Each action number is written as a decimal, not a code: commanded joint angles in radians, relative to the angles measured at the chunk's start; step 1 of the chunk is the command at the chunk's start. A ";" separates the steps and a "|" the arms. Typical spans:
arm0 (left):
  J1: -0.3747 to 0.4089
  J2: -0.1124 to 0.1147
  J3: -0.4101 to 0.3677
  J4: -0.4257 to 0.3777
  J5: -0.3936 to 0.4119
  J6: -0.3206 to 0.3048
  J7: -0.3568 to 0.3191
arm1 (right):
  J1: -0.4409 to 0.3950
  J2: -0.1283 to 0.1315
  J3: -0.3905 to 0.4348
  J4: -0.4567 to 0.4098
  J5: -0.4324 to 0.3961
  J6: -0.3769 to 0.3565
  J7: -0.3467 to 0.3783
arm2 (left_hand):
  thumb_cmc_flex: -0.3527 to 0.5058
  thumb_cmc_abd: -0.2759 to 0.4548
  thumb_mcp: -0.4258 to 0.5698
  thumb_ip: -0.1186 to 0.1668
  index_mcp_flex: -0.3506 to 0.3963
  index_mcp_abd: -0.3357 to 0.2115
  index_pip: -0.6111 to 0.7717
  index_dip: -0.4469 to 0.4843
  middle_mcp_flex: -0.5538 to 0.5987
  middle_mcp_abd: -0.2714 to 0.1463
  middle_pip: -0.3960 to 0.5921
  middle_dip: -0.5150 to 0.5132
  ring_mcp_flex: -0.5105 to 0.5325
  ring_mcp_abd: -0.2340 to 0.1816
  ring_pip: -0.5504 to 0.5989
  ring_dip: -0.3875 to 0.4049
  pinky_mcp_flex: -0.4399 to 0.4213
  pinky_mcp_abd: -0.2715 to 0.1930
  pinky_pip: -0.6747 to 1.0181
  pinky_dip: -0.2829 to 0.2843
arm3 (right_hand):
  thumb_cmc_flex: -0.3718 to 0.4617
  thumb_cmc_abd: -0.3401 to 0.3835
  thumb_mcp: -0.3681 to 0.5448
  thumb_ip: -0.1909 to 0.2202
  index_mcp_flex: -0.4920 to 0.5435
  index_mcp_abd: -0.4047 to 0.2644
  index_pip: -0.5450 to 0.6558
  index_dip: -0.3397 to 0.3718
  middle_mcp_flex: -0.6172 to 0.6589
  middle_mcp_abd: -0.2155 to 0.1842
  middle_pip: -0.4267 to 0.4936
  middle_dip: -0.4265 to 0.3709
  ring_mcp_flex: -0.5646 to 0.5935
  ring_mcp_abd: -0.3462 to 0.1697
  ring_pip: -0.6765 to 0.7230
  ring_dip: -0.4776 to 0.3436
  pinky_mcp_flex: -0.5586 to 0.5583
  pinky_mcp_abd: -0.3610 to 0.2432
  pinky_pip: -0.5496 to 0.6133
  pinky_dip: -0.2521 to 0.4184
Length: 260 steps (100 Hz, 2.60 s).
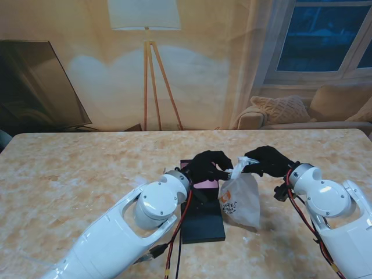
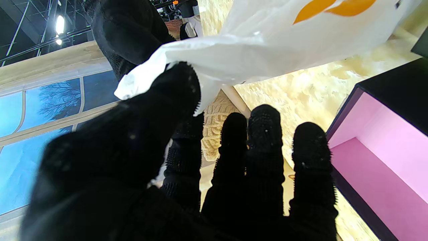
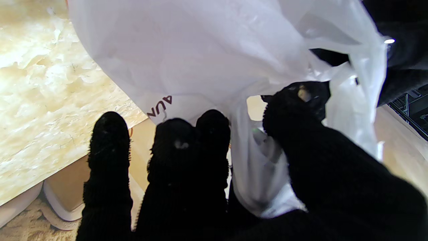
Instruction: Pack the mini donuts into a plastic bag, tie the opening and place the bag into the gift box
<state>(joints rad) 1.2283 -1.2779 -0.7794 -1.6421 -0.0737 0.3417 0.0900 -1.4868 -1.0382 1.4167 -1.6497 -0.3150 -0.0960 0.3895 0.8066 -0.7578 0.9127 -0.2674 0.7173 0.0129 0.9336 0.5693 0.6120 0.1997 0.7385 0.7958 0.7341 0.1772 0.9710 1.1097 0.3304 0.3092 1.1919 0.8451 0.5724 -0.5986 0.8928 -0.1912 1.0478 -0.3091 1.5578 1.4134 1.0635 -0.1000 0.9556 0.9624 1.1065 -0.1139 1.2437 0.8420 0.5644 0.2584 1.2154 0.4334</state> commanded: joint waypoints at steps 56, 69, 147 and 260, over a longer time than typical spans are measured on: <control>0.008 0.001 -0.027 -0.022 -0.028 0.035 -0.034 | -0.019 0.003 0.016 -0.013 0.021 -0.007 0.064 | 0.160 0.301 -0.216 0.095 -0.193 0.142 0.340 0.416 0.121 0.069 -0.099 0.156 0.077 0.070 -0.081 -0.110 0.041 0.071 -0.024 -0.025 | -0.005 0.012 -0.004 0.025 0.032 -0.017 0.058 0.026 0.000 -0.002 0.021 -0.007 -0.001 -0.015 0.019 0.001 -0.009 0.004 0.025 -0.006; 0.008 0.001 -0.029 -0.023 -0.024 0.045 -0.033 | -0.019 0.010 0.023 -0.014 0.030 -0.010 0.101 | 0.173 0.321 -0.229 0.095 -0.223 0.180 0.356 0.455 0.144 0.087 -0.098 0.116 0.110 0.074 -0.107 -0.159 0.078 0.087 -0.034 -0.056 | -0.003 0.010 -0.002 0.023 0.035 -0.014 0.059 0.027 0.001 -0.002 0.021 -0.006 -0.001 -0.014 0.018 0.000 -0.009 0.004 0.025 -0.006; 0.009 0.006 -0.049 -0.006 -0.008 0.080 -0.039 | 0.006 0.047 0.039 0.027 -0.030 -0.102 0.227 | 0.258 0.360 -0.285 0.099 -0.271 0.267 0.343 0.672 0.146 0.109 -0.089 0.110 0.105 0.098 -0.095 -0.173 0.066 0.109 -0.030 -0.080 | -0.001 -0.015 0.019 0.002 0.058 -0.016 0.067 0.040 0.012 -0.026 0.013 0.006 -0.005 -0.021 0.010 0.002 -0.016 0.008 0.006 -0.011; 0.015 0.035 -0.052 0.001 0.112 -0.018 -0.056 | 0.002 0.039 0.030 0.007 -0.029 -0.083 0.197 | 0.227 0.407 -0.386 0.137 -0.416 0.172 -0.013 0.285 -0.097 0.072 -0.093 0.070 -0.070 0.057 -0.140 -0.115 -0.059 0.015 -0.095 -0.069 | -0.007 -0.008 0.022 0.004 0.062 -0.019 0.071 0.043 0.014 -0.028 0.013 0.010 -0.004 -0.023 0.007 0.003 -0.009 0.009 0.003 -0.010</control>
<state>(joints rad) 1.2450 -1.2422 -0.8305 -1.6252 0.0299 0.3452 0.0621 -1.4789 -0.9944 1.4512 -1.6387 -0.3445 -0.1760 0.5696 1.0590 -0.3492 0.4841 -0.1498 0.3452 0.1852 1.0011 0.9319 0.5695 0.2909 0.6370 0.9004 0.6961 0.2591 0.8527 0.9737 0.2905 0.3564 1.1099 0.7758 0.5711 -0.6002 0.8992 -0.1906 1.0760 -0.3101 1.5631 1.4355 1.0635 -0.1002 0.9569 0.9628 1.1063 -0.1120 1.2441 0.8420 0.5550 0.2590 1.2144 0.4334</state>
